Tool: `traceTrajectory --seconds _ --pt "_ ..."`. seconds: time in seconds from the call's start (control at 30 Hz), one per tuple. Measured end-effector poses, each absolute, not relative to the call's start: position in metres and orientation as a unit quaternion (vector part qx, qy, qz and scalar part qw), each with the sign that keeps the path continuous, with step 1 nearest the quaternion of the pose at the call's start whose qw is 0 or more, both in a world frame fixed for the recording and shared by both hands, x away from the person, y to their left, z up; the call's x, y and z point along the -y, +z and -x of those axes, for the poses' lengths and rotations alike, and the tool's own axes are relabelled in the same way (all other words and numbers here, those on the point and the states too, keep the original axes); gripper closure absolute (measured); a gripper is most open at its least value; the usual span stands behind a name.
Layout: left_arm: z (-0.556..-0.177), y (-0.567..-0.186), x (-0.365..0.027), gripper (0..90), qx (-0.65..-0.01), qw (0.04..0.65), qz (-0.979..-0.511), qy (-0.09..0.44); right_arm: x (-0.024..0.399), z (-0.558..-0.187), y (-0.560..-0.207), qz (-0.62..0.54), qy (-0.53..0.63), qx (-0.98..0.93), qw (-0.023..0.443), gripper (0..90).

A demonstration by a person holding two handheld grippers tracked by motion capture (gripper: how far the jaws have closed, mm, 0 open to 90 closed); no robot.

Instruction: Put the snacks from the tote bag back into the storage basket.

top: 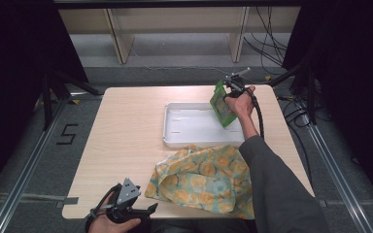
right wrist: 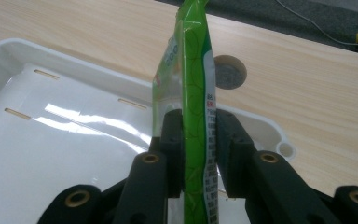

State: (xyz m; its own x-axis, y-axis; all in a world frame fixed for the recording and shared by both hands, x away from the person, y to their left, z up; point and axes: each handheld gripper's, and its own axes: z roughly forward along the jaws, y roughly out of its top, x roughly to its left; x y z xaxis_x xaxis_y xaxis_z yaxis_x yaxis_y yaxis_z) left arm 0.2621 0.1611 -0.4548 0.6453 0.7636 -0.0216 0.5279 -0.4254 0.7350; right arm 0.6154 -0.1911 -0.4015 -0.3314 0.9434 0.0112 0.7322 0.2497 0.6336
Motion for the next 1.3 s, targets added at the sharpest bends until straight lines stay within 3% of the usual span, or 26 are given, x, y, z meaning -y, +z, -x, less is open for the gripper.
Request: traceTrajectory --seconds 0.33,0.6,1.3 --pt "-0.262 -0.455 -0.16 20.2 -0.391 0.376 -0.825 0.157 0.194 -0.616 -0.403 -0.547 0.284 -0.767 0.177 74.7" --pt "-0.263 -0.456 -0.161 20.3 -0.387 0.371 -0.829 0.16 0.191 -0.613 -0.404 -0.576 0.285 -0.753 0.141 74.1" --pt "-0.262 -0.455 -0.161 20.3 -0.389 0.375 -0.827 0.155 0.193 -0.617 -0.412 -0.565 0.261 -0.768 0.15 67.3"
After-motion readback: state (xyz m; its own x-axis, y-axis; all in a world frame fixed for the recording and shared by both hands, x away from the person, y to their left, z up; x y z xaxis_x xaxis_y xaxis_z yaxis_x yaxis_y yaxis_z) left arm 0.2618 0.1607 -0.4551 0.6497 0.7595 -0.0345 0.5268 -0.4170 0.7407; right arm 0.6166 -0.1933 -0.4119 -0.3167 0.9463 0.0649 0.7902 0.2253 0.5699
